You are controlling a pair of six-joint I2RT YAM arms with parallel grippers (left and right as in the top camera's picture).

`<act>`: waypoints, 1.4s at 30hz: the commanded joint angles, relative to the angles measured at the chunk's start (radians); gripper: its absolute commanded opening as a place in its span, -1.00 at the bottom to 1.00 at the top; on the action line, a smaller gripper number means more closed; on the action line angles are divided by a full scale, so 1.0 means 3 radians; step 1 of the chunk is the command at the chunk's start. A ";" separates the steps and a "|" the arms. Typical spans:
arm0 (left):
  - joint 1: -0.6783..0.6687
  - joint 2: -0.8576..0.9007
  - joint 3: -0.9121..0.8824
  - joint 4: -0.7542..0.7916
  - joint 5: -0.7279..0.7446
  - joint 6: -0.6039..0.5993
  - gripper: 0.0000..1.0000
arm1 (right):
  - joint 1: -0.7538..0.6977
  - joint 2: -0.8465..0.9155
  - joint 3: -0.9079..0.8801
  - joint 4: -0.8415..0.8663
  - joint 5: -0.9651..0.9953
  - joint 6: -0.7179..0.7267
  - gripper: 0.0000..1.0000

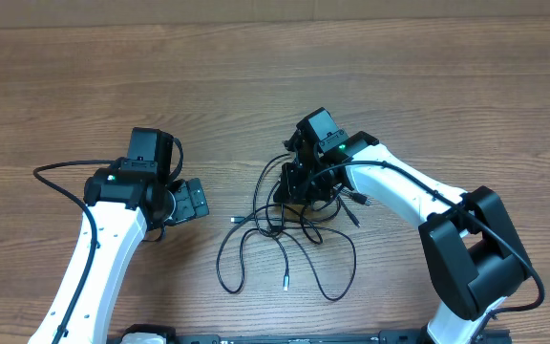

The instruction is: Untangle cables

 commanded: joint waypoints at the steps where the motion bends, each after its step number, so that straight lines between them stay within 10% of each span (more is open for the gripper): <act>1: -0.0004 -0.0001 0.0010 0.0011 -0.0055 0.0048 1.00 | -0.0027 -0.0083 0.0031 0.0013 -0.0079 -0.0041 -0.92; 25: -0.0004 -0.0001 0.0010 0.0011 -0.0055 0.0048 1.00 | -0.0067 -0.2448 0.1076 -0.0065 0.0857 -0.0215 -0.92; 42: -0.0004 -0.0001 0.0010 0.0011 -0.0055 0.0048 0.99 | -0.0069 -0.2761 0.1626 -0.0211 0.1850 -0.0362 -0.93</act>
